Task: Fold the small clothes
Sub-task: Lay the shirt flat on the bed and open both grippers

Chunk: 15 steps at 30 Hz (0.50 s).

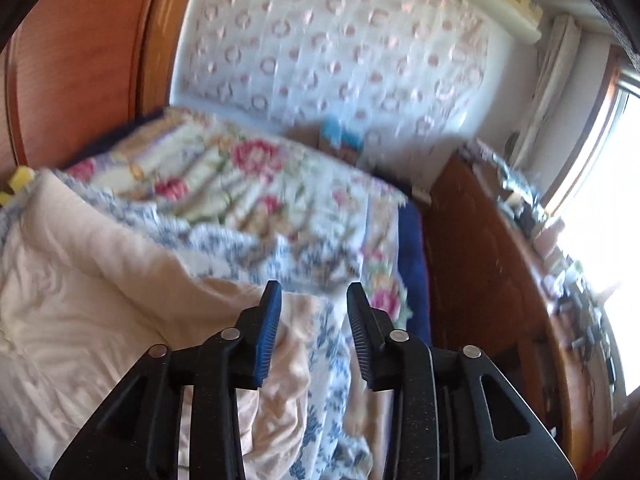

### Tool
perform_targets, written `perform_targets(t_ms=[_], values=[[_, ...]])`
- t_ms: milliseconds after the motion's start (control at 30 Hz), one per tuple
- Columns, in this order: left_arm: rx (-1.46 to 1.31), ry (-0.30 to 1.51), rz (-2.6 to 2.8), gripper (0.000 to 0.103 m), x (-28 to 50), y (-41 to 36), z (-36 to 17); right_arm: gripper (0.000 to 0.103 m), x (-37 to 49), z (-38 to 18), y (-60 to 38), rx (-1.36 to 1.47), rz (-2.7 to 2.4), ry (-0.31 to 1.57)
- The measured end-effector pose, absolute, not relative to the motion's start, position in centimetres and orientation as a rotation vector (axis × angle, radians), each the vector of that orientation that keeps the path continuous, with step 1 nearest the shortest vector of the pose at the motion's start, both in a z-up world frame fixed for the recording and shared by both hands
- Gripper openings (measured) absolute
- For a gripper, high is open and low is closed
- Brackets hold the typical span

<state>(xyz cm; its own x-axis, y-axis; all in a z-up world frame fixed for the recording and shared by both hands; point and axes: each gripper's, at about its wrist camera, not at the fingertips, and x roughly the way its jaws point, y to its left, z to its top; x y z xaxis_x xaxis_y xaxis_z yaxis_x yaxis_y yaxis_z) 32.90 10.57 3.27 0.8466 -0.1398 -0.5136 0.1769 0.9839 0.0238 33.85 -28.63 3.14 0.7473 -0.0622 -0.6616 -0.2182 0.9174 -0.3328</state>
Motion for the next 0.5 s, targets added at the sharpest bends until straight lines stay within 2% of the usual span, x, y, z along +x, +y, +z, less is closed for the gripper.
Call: perform_targets(t_ms=[200, 500], values=[[0.077, 0.666, -0.244, 0.011, 29.5, 7.9, -1.3, 0.037, 31.3, -1.3, -29.5, -0.35, 0.164, 0.783], [0.037, 0.79, -0.32, 0.011, 23.4, 6.2, -7.2, 0.037, 23.1, -4.3, -31.8, -0.241, 0.224, 0.829]])
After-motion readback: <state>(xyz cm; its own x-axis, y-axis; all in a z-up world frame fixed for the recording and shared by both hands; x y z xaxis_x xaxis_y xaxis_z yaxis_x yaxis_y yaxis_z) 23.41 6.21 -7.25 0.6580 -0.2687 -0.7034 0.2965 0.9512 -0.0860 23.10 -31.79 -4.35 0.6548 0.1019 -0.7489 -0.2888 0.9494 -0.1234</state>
